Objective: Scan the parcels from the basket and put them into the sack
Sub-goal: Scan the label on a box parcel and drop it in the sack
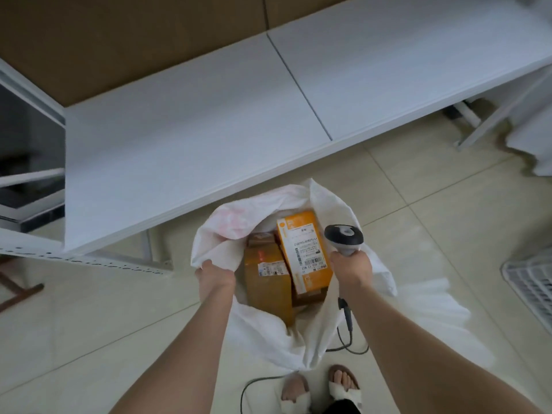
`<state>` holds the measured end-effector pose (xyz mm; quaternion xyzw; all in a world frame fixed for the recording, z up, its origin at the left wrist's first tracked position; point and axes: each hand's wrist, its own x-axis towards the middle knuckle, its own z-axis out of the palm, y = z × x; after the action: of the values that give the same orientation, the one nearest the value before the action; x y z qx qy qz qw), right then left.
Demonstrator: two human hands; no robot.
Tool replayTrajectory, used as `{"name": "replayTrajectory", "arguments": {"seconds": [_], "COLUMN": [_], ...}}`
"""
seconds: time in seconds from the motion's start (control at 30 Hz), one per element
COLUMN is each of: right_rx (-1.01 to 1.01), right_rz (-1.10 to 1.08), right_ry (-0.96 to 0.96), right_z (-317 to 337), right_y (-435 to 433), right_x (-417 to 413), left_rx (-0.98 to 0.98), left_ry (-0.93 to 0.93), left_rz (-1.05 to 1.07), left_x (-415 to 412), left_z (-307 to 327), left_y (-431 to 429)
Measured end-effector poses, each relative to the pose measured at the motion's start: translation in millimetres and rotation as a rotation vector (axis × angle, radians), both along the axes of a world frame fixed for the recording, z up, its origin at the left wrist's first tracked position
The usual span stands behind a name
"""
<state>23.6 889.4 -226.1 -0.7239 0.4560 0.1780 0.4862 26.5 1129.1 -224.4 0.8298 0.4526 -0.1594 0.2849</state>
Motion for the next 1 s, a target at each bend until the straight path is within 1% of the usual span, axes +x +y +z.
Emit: {"name": "replayTrajectory", "arguments": {"seconds": [0.07, 0.17, 0.27, 0.33, 0.4, 0.47, 0.5, 0.53, 0.57, 0.63, 0.67, 0.7, 0.73, 0.8, 0.83, 0.87, 0.93, 1.0], "right_rx": [0.001, -0.034, -0.211, -0.307, -0.288, -0.17, -0.095, -0.022, 0.039, 0.1, 0.117, 0.139, 0.165, 0.226, 0.249, 0.266, 0.281, 0.253], "right_rz": [0.011, 0.043, 0.193, 0.231, 0.202, 0.224, 0.251, 0.26, 0.252, 0.189, 0.151, 0.116, 0.094, 0.04, 0.018, 0.016, 0.074, 0.134], "right_ry": [0.018, 0.064, 0.113, 0.082, -0.005, -0.062, -0.054, -0.029, 0.0, 0.029, 0.033, 0.049, 0.072, 0.104, 0.111, 0.114, 0.131, 0.119], "right_z": [-19, -35, -28, -13, -2, 1, -1, -6, -11, -23, -28, -31, -35, -45, -48, -51, -58, -64], "right_y": [-2, -2, 6, 13, 23, 32, 36, 40, 42, 45, 45, 45, 45, 45, 44, 43, 42, 46], "right_x": [0, 3, 4, 6, 11, 16, 17, 18, 17, 13, 11, 9, 7, 4, 4, 4, 6, 6], "left_rx": [-0.031, -0.017, -0.009, -0.027, -0.027, -0.013, -0.015, -0.031, -0.072, -0.203, -0.235, -0.236, -0.199, -0.064, -0.015, 0.006, 0.031, 0.061], "left_ry": [0.109, 0.173, 0.208, 0.216, 0.255, 0.273, 0.226, 0.113, -0.051, -0.38, -0.465, -0.467, -0.388, -0.123, -0.022, 0.026, 0.005, -0.042], "left_rz": [-0.06, -0.126, -0.165, -0.144, -0.141, -0.14, -0.142, -0.158, -0.176, -0.184, -0.188, -0.183, -0.159, -0.151, -0.17, -0.181, -0.179, -0.179], "left_x": [-6, -8, -4, 3, 6, 8, 11, 18, 27, 46, 52, 54, 49, 26, 13, 5, 4, 11], "left_z": [-20, -39, -37, -28, -19, -12, -9, -5, 0, 14, 15, 12, 7, -14, -22, -28, -35, -37], "left_y": [-2, -2, -3, -4, -5, -8, -12, -18, -27, -44, -48, -48, -43, -25, -18, -15, -18, -22]}}
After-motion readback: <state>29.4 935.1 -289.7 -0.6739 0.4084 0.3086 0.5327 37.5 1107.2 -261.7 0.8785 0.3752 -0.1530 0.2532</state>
